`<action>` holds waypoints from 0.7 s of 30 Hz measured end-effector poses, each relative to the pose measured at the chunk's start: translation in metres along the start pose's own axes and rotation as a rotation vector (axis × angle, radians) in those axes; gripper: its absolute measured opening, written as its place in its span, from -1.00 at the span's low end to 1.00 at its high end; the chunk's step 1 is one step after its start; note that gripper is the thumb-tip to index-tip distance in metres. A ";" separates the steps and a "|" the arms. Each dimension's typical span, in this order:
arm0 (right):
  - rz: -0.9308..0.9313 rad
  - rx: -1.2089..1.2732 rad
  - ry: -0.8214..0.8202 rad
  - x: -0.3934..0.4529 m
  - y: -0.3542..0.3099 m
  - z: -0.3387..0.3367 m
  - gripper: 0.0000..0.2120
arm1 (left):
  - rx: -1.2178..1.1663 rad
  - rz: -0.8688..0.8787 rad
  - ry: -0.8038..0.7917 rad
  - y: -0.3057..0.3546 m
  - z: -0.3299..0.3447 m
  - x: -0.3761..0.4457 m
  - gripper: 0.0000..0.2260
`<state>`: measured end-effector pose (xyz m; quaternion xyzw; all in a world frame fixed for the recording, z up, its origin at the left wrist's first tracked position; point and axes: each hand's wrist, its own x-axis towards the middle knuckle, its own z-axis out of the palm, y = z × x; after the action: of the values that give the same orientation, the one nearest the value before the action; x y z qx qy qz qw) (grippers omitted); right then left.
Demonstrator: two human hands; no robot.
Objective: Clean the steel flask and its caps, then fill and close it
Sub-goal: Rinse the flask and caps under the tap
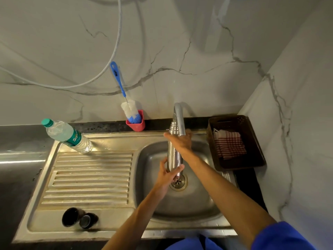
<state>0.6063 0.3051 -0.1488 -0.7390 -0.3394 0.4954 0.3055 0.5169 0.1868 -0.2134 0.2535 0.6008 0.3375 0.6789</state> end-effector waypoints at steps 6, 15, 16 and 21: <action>-0.055 0.169 -0.287 0.002 0.008 -0.038 -0.34 | -0.214 -0.038 -0.221 -0.002 -0.002 0.000 -0.40; 0.107 0.382 -0.395 0.011 0.025 -0.060 -0.29 | -0.536 -0.198 0.053 0.012 0.000 0.006 -0.50; 0.065 0.247 -0.373 0.008 0.019 -0.052 -0.33 | -0.525 -0.233 0.068 0.015 0.001 0.007 -0.52; -0.146 -0.124 -0.274 -0.018 0.016 -0.015 -0.45 | -0.389 -0.295 0.168 0.009 -0.010 0.017 -0.72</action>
<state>0.6185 0.2801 -0.1472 -0.6554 -0.4606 0.5459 0.2455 0.5067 0.2045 -0.2191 -0.0011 0.6091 0.3641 0.7046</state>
